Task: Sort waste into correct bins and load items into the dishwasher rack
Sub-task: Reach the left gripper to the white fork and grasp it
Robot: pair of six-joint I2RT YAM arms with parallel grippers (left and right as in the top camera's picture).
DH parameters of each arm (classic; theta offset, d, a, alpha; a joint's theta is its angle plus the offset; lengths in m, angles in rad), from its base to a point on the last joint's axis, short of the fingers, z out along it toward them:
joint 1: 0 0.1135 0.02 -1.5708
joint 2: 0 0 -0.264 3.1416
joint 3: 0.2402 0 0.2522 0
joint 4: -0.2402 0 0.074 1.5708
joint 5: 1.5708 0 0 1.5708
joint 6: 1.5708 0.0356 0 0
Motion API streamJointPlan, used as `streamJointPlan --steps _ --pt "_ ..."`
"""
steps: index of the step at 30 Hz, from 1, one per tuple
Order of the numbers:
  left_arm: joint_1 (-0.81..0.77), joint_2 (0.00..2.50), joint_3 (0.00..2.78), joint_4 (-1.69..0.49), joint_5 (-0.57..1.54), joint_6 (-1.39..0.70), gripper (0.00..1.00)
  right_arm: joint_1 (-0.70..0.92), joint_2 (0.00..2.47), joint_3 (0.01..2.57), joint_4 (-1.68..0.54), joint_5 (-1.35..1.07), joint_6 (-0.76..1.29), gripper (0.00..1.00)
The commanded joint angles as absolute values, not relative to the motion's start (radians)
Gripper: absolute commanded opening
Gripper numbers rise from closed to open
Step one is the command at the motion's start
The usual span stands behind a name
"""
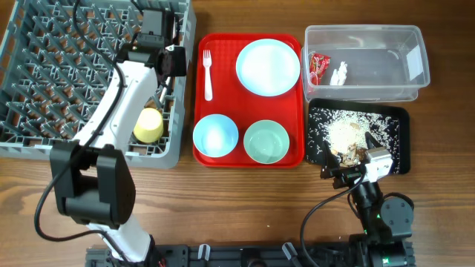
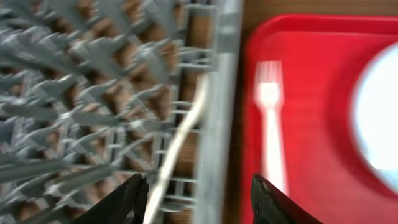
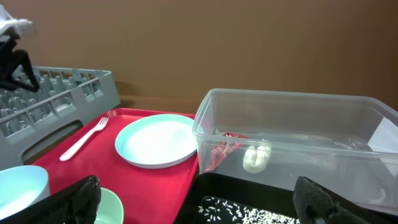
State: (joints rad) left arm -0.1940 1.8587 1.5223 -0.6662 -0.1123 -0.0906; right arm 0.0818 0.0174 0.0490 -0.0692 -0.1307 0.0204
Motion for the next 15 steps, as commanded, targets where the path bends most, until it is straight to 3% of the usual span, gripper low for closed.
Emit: streamJointPlan --steps 1,9,15 --pt "-0.257 1.818 1.524 -0.64 0.026 -0.09 0.54 0.077 0.005 0.039 -0.065 -0.139 0.006 1.0" --pt "-0.351 1.96 1.524 -0.548 0.022 -0.117 0.6 0.077 0.005 0.039 -0.065 -0.139 0.006 1.0" --pt "-0.369 2.09 1.524 -0.473 -0.088 -0.215 0.45 0.077 0.005 0.039 -0.065 -0.139 0.006 1.0"
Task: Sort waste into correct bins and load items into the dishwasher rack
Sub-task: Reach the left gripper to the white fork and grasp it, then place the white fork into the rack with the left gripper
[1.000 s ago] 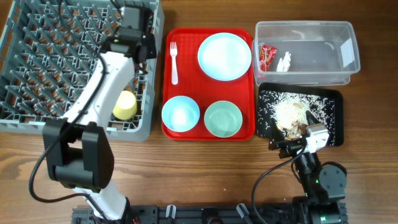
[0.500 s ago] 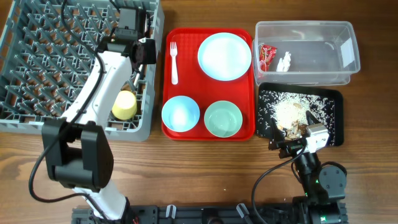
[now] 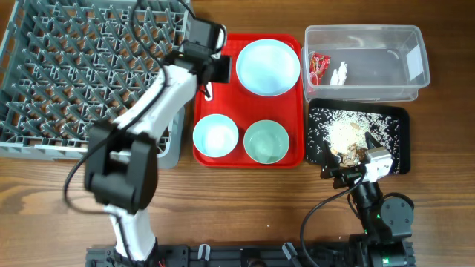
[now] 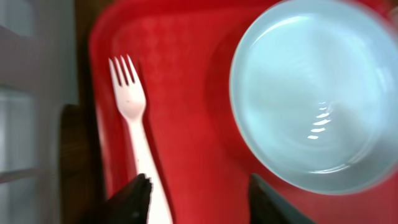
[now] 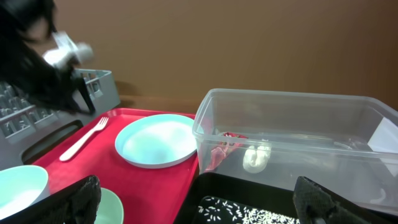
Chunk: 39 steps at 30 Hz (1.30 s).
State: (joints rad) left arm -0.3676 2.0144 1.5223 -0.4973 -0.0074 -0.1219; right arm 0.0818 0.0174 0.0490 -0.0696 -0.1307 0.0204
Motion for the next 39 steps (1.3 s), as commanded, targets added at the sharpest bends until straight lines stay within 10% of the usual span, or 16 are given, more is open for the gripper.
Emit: streamJointPlan --steps 1,19,29,39 --pt "-0.368 2.105 1.524 -0.461 -0.1 -0.243 0.43 0.077 0.005 0.039 -0.065 -0.139 0.006 1.0" --pt "-0.368 2.209 1.524 -0.434 -0.223 -0.348 0.38 0.077 0.005 0.039 -0.065 -0.139 0.006 1.0" --pt "-0.38 2.209 1.525 -0.454 -0.173 -0.348 0.1 0.077 0.005 0.039 -0.065 -0.139 0.006 1.0" --pt "-0.38 2.054 1.526 -0.511 -0.173 -0.345 0.09 0.077 0.005 0.039 -0.065 -0.139 0.006 1.0"
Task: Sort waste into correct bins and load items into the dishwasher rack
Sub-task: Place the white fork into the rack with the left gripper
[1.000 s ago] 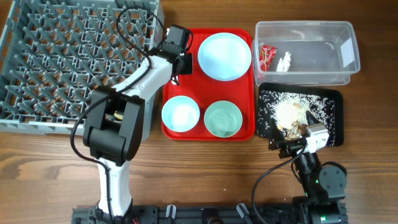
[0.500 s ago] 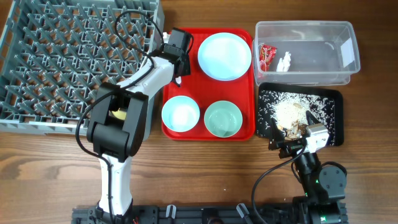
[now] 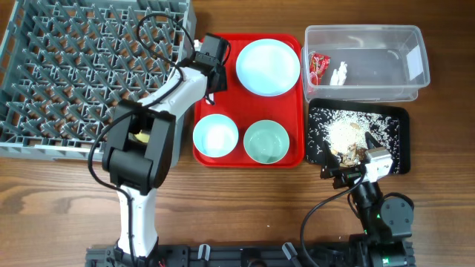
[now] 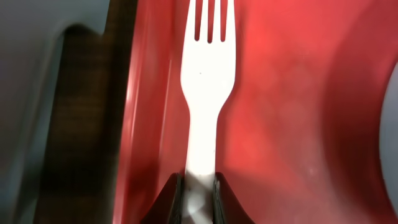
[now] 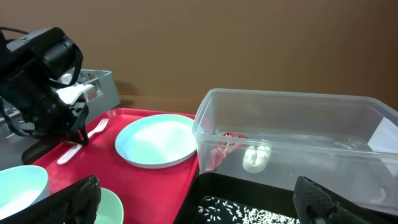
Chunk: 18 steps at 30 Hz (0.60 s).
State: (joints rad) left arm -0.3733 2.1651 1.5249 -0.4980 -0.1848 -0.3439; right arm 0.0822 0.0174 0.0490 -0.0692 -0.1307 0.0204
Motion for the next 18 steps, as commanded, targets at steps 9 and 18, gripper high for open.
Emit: streamJointPlan --steps 9,18 --pt "-0.377 1.842 1.526 -0.62 -0.28 -0.179 0.11 0.077 0.005 0.039 -0.065 -0.139 0.006 1.0" --pt "-0.301 1.857 1.483 -0.654 -0.439 -0.087 0.13 0.077 0.005 0.039 -0.065 -0.139 0.006 1.0"
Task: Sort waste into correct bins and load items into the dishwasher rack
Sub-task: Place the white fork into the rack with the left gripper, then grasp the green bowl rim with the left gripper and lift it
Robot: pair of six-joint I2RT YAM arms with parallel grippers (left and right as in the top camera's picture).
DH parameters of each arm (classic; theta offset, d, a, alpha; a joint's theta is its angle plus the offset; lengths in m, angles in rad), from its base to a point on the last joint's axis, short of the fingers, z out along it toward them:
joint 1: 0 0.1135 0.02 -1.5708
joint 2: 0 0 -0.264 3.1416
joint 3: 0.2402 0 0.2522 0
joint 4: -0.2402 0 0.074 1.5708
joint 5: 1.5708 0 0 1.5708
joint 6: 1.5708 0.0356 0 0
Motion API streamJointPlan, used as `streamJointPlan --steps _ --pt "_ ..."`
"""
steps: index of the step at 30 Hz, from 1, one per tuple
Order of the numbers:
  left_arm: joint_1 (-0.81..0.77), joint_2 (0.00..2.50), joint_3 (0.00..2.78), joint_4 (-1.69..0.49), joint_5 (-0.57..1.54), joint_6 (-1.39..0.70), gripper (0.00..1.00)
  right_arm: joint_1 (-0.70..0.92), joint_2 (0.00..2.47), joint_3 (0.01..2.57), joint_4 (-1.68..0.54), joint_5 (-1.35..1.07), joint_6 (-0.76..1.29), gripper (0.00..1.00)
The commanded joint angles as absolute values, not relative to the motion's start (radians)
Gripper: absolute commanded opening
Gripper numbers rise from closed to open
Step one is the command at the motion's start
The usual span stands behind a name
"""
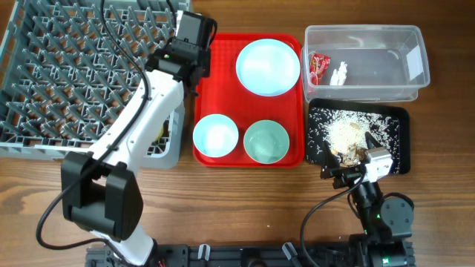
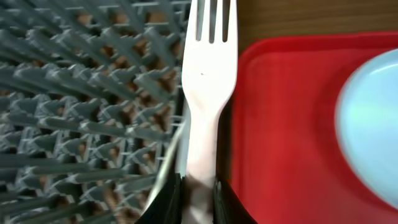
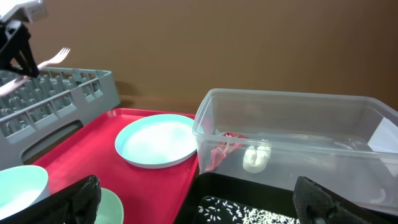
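My left gripper [image 2: 198, 194] is shut on the handle of a white plastic fork [image 2: 208, 68]. It holds the fork in the air over the right edge of the grey dishwasher rack [image 1: 67, 67], beside the red tray [image 1: 223, 96]. From the right wrist the fork [image 3: 55, 58] shows above the rack. On the tray stand a pale blue plate [image 1: 268, 67], a blue bowl [image 1: 215, 136] and a green bowl [image 1: 266, 141]. My right gripper [image 3: 199, 208] rests open at the table's front right, nothing between its fingers.
A clear bin [image 1: 364, 63] at the back right holds a red wrapper [image 1: 319, 67] and a white scrap. In front of it a black tray [image 1: 360, 137] carries rice and food scraps. A yellow cup [image 1: 158, 132] lies in the rack under my left arm.
My left gripper was shut on the fork's handle while it lay on the red tray. Now the fork is off the tray, held over the rack's right edge. The right arm is unchanged.
My left gripper was open over the rack's right edge, the fork lying on the tray. Then it hung open above the fork on the tray. Then it was shut on the fork's handle. Now it holds the fork over the rack's edge.
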State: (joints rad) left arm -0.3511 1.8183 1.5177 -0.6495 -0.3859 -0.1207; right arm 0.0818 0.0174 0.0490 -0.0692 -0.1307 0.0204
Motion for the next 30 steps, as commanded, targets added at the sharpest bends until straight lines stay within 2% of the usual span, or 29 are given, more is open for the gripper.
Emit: streamJointPlan --steps 1,3,4,7,8,9,11,13,18,21,27,30 --pt "-0.289 1.864 1.483 -0.657 -0.436 -0.1 0.13 0.077 0.005 0.039 -0.065 -0.139 0.006 1.0" --pt "-0.27 1.871 1.483 -0.662 -0.427 -0.113 0.14 0.077 0.005 0.039 -0.065 -0.139 0.006 1.0" --pt "-0.263 1.87 1.483 -0.662 -0.42 -0.113 0.18 0.077 0.005 0.039 -0.065 -0.139 0.006 1.0" --pt "-0.26 1.854 1.483 -0.664 -0.42 -0.112 0.58 0.077 0.005 0.039 -0.065 -0.139 0.006 1.0" --pt "-0.263 1.842 1.483 -0.667 -0.42 -0.112 0.61 0.077 0.005 0.039 -0.065 -0.139 0.006 1.0" --pt "-0.268 1.829 1.483 -0.671 -0.419 -0.112 0.72 0.077 0.005 0.039 -0.065 -0.139 0.006 1.0" --pt "-0.282 1.795 1.483 -0.68 -0.416 -0.112 0.82 0.077 0.005 0.039 -0.065 -0.139 0.006 1.0" --pt "-0.304 1.75 1.483 -0.706 -0.408 -0.112 0.85 0.077 0.005 0.039 -0.065 -0.139 0.006 1.0" --pt "-0.381 1.628 1.483 -0.812 -0.2 -0.137 0.89 0.077 0.005 0.039 -0.065 -0.139 0.006 1.0" --pt "-0.443 1.587 1.483 -0.902 -0.072 -0.197 0.82 0.077 0.005 0.039 -0.065 -0.139 0.006 1.0" --pt "-0.557 1.618 1.483 -1.065 -0.064 -0.437 0.74 0.077 0.005 0.039 -0.065 -0.139 0.006 1.0" --pt "-0.633 1.663 1.483 -1.065 -0.004 -0.488 0.64 0.077 0.005 0.039 -0.065 -0.139 0.006 0.99"
